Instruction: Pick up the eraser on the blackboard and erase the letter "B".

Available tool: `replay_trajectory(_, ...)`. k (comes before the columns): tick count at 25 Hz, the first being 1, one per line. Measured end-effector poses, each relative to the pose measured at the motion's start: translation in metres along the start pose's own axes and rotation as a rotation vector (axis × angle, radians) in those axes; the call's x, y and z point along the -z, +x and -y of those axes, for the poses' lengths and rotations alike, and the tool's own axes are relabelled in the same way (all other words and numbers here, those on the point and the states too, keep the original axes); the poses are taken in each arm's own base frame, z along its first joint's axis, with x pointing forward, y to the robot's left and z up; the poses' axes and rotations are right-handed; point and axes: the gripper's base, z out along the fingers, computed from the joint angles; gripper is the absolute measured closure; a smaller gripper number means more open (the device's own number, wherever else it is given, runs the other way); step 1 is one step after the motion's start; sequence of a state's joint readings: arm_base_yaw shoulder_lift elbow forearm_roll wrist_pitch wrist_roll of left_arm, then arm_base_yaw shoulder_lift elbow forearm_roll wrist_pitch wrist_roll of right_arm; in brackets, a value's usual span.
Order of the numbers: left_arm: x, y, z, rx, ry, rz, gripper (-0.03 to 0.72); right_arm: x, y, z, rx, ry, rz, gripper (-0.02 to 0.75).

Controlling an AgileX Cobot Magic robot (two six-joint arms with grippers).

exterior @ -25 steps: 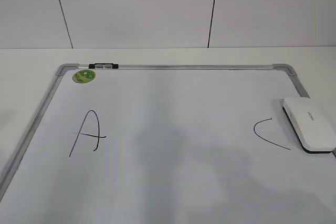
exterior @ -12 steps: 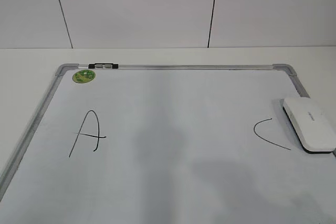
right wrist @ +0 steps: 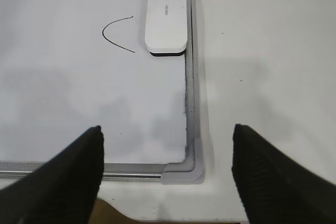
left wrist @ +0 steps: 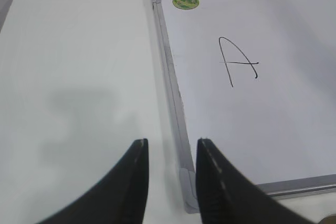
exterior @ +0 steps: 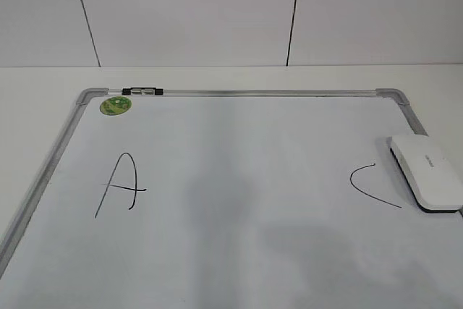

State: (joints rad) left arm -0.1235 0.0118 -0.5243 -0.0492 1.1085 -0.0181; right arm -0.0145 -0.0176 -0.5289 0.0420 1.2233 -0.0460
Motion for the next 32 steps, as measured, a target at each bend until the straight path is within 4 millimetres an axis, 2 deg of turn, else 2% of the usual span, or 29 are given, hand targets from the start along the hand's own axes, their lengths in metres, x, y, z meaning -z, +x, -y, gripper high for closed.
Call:
replay_trajectory(8,0.0,0.0,-0.0002,-0.002,-0.002,0.0,0.453,-0.0084,0.0001,0.0005,0.003,-0.005,0.025,0.153)
replay_trajectory(32,0.0,0.0,0.0,-0.035,0.0,0.0,0.452,-0.0083,-0.0004,0.004,0.022,0.034,0.031,0.153)
